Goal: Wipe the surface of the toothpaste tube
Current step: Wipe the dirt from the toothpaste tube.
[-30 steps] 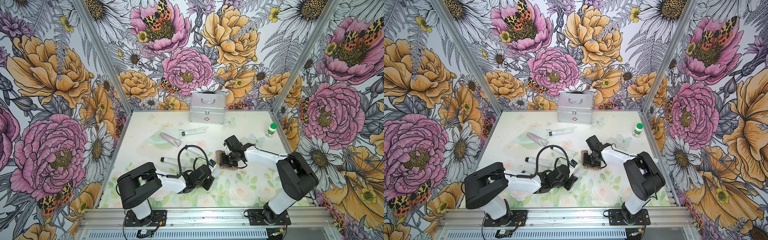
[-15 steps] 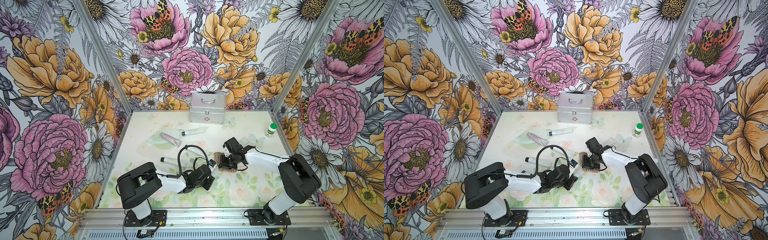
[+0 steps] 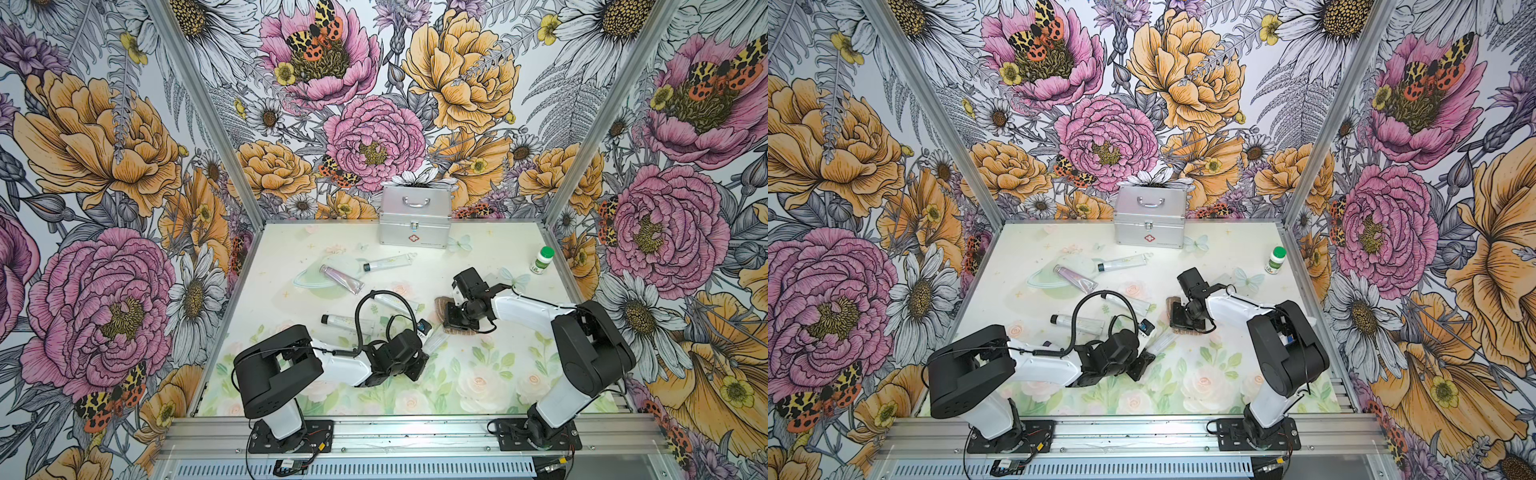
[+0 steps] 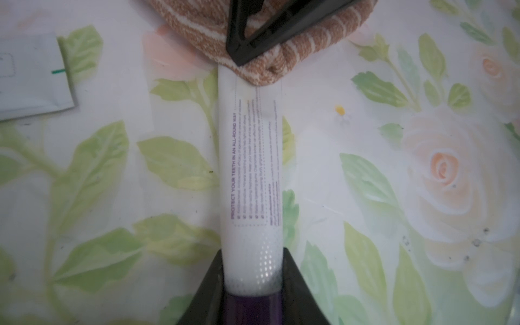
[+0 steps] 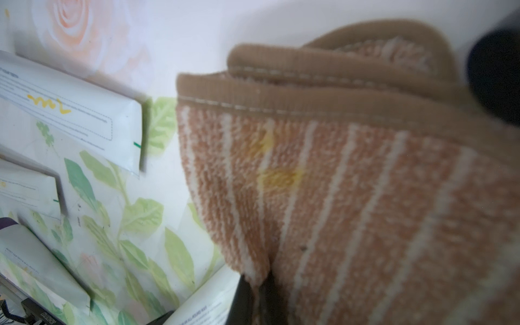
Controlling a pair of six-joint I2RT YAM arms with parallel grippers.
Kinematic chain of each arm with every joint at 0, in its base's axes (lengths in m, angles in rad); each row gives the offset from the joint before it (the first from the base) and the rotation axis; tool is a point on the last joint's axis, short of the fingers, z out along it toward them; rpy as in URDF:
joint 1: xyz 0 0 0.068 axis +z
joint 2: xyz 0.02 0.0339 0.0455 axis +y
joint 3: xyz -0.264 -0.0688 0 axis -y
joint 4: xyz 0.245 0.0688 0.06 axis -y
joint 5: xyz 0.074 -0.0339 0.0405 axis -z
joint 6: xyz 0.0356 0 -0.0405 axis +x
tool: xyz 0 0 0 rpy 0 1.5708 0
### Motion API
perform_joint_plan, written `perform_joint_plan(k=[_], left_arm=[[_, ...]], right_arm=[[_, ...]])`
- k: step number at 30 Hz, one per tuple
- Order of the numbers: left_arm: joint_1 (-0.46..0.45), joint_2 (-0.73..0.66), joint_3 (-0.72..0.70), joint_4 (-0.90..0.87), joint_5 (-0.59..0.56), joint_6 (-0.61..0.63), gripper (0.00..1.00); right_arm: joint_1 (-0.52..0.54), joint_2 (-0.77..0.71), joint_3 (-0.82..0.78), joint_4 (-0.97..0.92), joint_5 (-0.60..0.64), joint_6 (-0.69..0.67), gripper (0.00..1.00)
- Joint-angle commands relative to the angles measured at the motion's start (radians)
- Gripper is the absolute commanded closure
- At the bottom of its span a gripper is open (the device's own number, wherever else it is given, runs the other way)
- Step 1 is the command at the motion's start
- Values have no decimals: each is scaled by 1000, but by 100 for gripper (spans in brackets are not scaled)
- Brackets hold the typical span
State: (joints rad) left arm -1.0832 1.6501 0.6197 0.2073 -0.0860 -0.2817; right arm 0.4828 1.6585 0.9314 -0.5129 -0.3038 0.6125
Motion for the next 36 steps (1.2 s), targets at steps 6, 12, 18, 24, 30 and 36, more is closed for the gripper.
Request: perform_joint_plan(k=[6, 12, 18, 24, 30, 36], left_arm=[[5, -1, 3, -33, 14, 7, 75], [6, -3, 8, -38, 19, 10, 75], [6, -21, -8, -42, 13, 8, 75], [7, -30, -23, -40, 8, 6, 75], [12, -28, -21, -40, 5, 7, 75], [13, -17, -13, -40, 8, 9, 75]], right_arm=[[131, -64, -63, -23, -83, 73, 100], [88, -27, -99, -26, -14, 35, 100], [-14, 54, -53, -54, 116, -30, 100], [-44, 89, 0, -65, 126, -50, 100], [16, 45, -16, -62, 35, -22, 100], [92, -46, -79, -34, -38, 42, 100]])
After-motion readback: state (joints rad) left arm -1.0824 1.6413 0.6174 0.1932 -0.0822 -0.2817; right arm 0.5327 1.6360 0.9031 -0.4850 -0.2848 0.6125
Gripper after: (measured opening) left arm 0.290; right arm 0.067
